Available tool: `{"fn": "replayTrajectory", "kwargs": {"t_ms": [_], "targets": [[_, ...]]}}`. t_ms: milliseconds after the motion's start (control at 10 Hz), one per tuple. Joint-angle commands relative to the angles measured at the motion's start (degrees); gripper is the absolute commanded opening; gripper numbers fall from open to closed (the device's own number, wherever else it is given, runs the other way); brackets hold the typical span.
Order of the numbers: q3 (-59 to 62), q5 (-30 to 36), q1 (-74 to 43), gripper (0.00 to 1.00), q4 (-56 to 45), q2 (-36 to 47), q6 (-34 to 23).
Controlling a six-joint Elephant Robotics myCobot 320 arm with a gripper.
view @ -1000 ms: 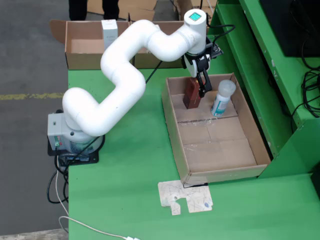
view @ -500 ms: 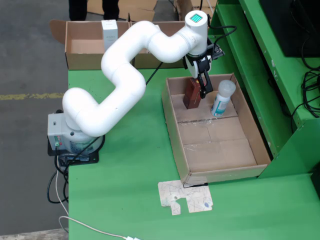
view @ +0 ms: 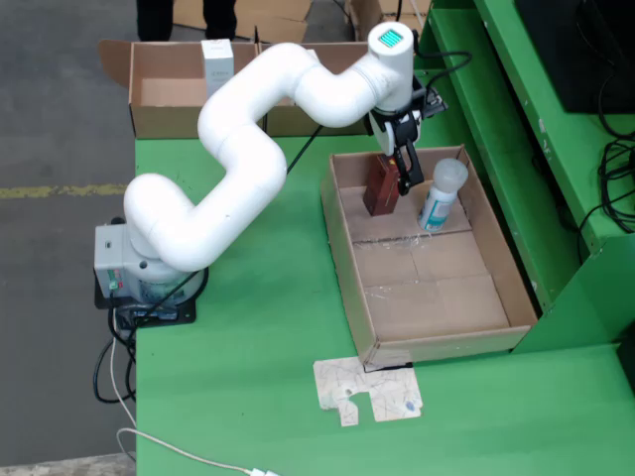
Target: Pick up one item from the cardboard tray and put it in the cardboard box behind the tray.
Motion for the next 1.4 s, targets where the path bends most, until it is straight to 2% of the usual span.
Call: {"fn": "replayTrajectory", "kwargs": {"t_ms": [0, 300, 1300], "targets": [[-1.16, 0.67, -0.66, 1.0, 1.58, 2.23, -0.73], [9.31, 0.9, -1.02, 1.0, -3.2, -3.19, -0.84], [9.31, 1.23, -1.54, 1.0, 1.41, -5.14, -1.46]]}}
